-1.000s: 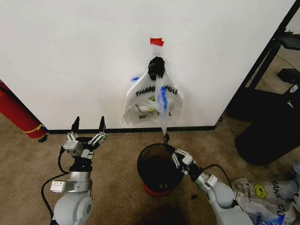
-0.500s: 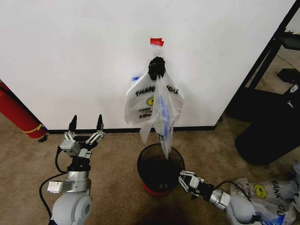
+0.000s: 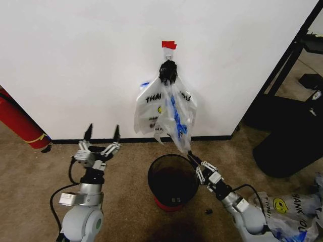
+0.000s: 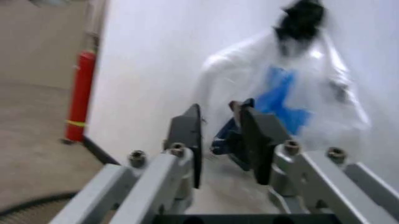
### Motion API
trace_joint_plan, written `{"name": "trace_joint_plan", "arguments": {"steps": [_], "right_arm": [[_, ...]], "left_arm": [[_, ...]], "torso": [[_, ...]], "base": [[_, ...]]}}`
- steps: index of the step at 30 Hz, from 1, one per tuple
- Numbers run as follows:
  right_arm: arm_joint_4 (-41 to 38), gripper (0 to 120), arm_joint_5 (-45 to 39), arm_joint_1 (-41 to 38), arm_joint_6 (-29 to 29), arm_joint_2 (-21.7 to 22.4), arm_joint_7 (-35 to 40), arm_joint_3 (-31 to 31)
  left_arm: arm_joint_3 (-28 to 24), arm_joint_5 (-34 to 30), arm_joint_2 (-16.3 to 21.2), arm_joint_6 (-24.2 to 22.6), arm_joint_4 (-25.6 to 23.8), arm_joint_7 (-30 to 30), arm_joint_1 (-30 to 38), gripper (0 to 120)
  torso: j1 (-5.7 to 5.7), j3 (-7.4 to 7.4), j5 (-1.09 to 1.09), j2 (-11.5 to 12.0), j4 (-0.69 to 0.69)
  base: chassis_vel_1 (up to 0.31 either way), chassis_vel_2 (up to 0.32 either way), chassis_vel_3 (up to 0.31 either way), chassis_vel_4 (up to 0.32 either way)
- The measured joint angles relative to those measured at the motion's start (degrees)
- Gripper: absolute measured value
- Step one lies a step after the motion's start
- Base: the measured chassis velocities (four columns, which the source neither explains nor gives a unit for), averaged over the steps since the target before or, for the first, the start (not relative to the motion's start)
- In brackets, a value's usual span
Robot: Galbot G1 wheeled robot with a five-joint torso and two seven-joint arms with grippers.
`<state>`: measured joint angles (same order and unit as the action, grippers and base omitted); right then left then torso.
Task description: Pick up the garbage bag from the wall and place it over the trash bin.
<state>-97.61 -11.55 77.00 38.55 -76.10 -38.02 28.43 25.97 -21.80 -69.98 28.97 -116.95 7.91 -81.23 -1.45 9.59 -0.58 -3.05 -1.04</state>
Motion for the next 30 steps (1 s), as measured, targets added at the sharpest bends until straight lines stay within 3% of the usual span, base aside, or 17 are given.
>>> {"name": "trace_joint_plan", "arguments": {"steps": [5,6,10,12,18,21,22,23,24,27,28,30], "right_arm": [[-2.78,43,0.92,0.61,-1.7,0.82,-11.95,2.98],[-2.78,43,0.92,0.61,-1.7,0.82,-11.95,2.98],[-4.7,60,9.67,-1.06,-2.34,0.63,-23.17,7.94],[-4.87,69,12.06,-1.95,-2.07,0.73,-23.72,8.01],[-4.85,90,8.25,-1.35,-2.78,0.53,-19.51,6.01],[-6.29,98,-3.18,-0.53,-7.83,0.62,-20.5,4.71],[-6.29,98,-3.18,-0.53,-7.83,0.62,-20.5,4.71],[-7.32,100,-7.47,-0.34,-11.2,0.94,-23.61,4.79],[-9.29,100,-12.05,-1.66,-18.98,2.4,-32.32,7.02],[-8.62,100,-11.42,-4.76,-24.54,4.03,-43.04,9.93],[-8.62,100,-11.42,-4.76,-24.54,4.03,-43.04,9.93],[-8.16,100,-6.63,-5.37,-26.92,5.41,-49.36,11.43]], "left_arm": [[-1.21,-0.73,6.93,1.47,3.49,8.72,4.12,100],[-1.21,-0.73,6.93,1.47,3.49,8.72,4.12,100],[-0.81,-0.56,10.92,1.37,3.01,12.76,5.63,100],[-0.97,-0.13,12.37,0.89,2.35,13.35,6.13,100],[-4.29,1.41,13.78,0.17,2.95,16.78,10.37,100],[-4.7,1.85,12.76,0.37,3.82,17.29,11.18,100],[-4.7,1.85,12.76,0.37,3.82,17.29,11.18,100],[-4.62,1.83,12.36,0.6,4.13,17.18,10.97,100],[-4.01,1.69,11.68,1.48,5.0,16.76,10.11,100],[-3.49,1.49,11.42,1.87,5.15,16.28,9.86,100],[-3.49,1.49,11.42,1.87,5.15,16.28,9.86,100],[-3.07,1.06,11.38,1.91,5.04,15.71,9.65,100]], "torso": [[0.0,0.0,0.0,0.0,0.0],[0.0,0.0,0.0,0.0,0.0],[0.0,0.0,-0.01,0.0,-0.02],[0.0,0.0,0.02,0.0,0.07],[0.0,0.0,0.01,0.0,-0.03],[0.0,0.0,0.02,0.0,-0.01],[0.0,0.0,0.02,0.0,-0.01],[0.0,0.0,0.01,0.0,-0.01],[0.0,0.0,0.0,0.0,-0.01],[0.0,0.0,0.01,0.0,0.03],[0.0,0.0,0.01,0.0,0.03],[0.0,0.0,0.01,0.0,0.02]], "base": [[0.0,0.0,0.0,0.0],[0.0,0.0,0.0,0.0],[0.0,0.0,0.0,0.0],[0.0,0.0,0.0,0.0],[0.0,0.0,0.0,0.0],[0.0,0.0,0.0,0.0],[0.0,0.0,0.0,0.0],[0.0,0.0,0.0,0.0],[0.0,0.0,0.0,0.0],[0.0,0.0,0.0,0.0],[0.0,0.0,0.0,0.0],[0.0,0.0,0.0,0.0]]}}
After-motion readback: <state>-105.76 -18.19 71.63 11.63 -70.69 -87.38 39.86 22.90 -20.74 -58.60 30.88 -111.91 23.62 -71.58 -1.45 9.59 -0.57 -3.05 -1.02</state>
